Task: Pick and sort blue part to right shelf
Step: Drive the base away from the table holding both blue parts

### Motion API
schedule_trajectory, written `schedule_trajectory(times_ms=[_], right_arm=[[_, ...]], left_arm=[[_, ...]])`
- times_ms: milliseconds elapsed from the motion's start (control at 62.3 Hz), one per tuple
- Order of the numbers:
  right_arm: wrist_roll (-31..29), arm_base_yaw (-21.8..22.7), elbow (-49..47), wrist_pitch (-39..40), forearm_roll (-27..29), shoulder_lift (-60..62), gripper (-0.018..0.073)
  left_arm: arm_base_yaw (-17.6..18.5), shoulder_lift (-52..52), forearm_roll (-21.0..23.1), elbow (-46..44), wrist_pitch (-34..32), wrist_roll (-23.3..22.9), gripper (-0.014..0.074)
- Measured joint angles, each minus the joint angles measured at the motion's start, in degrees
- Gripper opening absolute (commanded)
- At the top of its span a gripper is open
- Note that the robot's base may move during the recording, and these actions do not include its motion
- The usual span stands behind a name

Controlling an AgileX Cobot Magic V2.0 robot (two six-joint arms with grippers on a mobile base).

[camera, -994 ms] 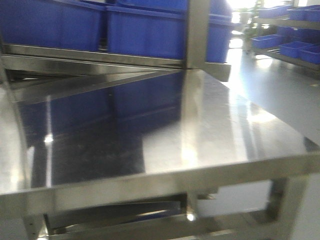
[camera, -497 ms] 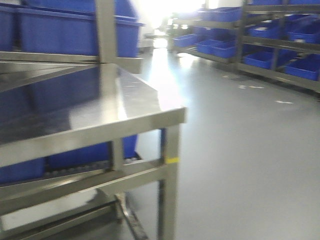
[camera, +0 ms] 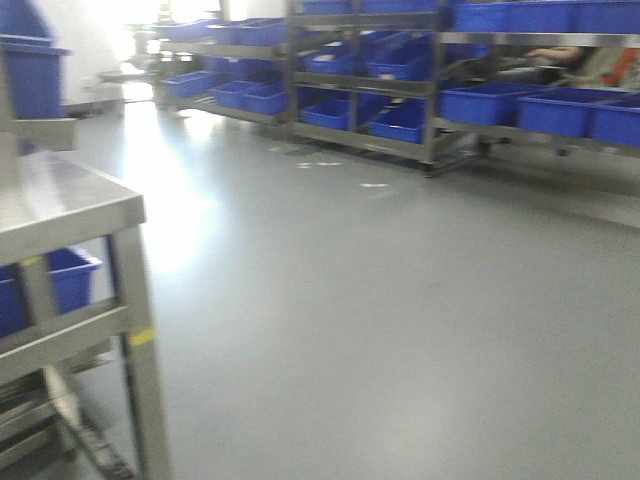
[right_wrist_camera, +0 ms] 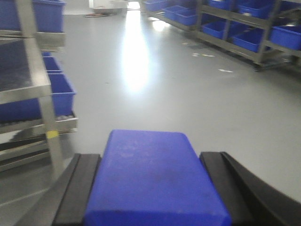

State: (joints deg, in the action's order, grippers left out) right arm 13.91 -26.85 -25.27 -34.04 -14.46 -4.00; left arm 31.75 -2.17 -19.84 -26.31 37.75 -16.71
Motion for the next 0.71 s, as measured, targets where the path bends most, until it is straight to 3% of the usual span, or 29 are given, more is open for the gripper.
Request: schedule_trajectory(times_ms=[706], right_arm=[[0.00, 0.00, 0.00, 0.00, 0.00, 0.00, 0.0278]], left_arm=[[0.00, 0.00, 0.00, 0.00, 0.00, 0.00, 0.0312]])
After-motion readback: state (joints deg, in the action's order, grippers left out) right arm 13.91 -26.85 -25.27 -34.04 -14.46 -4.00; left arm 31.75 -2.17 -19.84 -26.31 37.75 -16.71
